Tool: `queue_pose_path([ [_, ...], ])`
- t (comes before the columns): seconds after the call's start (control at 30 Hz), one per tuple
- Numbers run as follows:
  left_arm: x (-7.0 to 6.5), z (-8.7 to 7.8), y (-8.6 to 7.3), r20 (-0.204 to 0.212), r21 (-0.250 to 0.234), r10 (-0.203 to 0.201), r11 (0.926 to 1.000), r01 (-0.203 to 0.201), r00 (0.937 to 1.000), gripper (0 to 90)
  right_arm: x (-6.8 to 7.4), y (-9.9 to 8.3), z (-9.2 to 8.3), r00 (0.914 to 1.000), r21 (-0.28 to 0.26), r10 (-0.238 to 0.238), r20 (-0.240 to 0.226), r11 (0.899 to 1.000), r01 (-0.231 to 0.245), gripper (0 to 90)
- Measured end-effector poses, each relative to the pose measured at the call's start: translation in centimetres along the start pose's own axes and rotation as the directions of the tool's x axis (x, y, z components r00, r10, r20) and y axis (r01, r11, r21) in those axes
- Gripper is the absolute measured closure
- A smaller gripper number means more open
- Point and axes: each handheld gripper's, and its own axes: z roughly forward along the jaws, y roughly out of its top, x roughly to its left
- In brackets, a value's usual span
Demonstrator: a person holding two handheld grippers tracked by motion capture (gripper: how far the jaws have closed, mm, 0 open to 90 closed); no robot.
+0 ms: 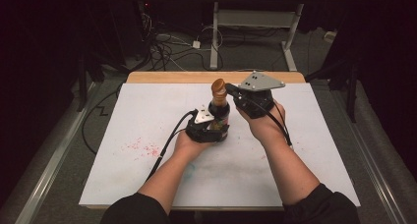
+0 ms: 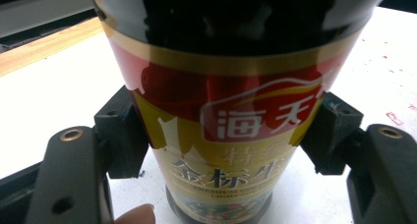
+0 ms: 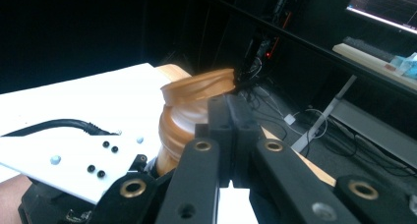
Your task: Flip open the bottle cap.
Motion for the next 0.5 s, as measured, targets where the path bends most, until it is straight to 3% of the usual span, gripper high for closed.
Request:
queue_pose_path([
  [0.37, 0.0, 0.0, 0.0, 0.0, -0.003, -0.001, 1.0, 0.001, 1.0, 28.4, 0.3, 1.0, 0.2, 1.0, -0.013, -0.001, -0.004, 1.0, 0.001, 90.0],
  [0.4, 0.8, -0.7, 0.1, 0.029, 0.102, 0.124, 0.9867, -0.126, 0.9919, 28.4, 0.4, 1.3, 0.4, 0.9999, -0.015, 0.001, -0.012, 1.0, -0.001, 90.0],
  [0.43, 0.7, -0.7, 0.1, 0.028, 0.101, 0.124, 0.9868, -0.127, 0.9918, 28.4, 0.6, 1.7, 0.5, 0.9998, -0.018, -0.011, -0.017, 1.0, 0.011, 90.0],
  [0.47, 0.7, -0.7, 0.1, 0.028, 0.1, 0.123, 0.987, -0.125, 0.992, 28.4, 0.9, 2.1, 0.6, 0.9994, -0.02, -0.026, -0.023, 0.999, 0.026, 90.0],
  [0.5, 0.0, -0.1, 0.0, 0.001, -0.003, 0.0, 1.0, 0.0, 1.0, 28.4, 1.2, 2.4, 0.9, 0.9988, -0.016, -0.038, -0.032, 0.999, 0.038, 90.0],
])
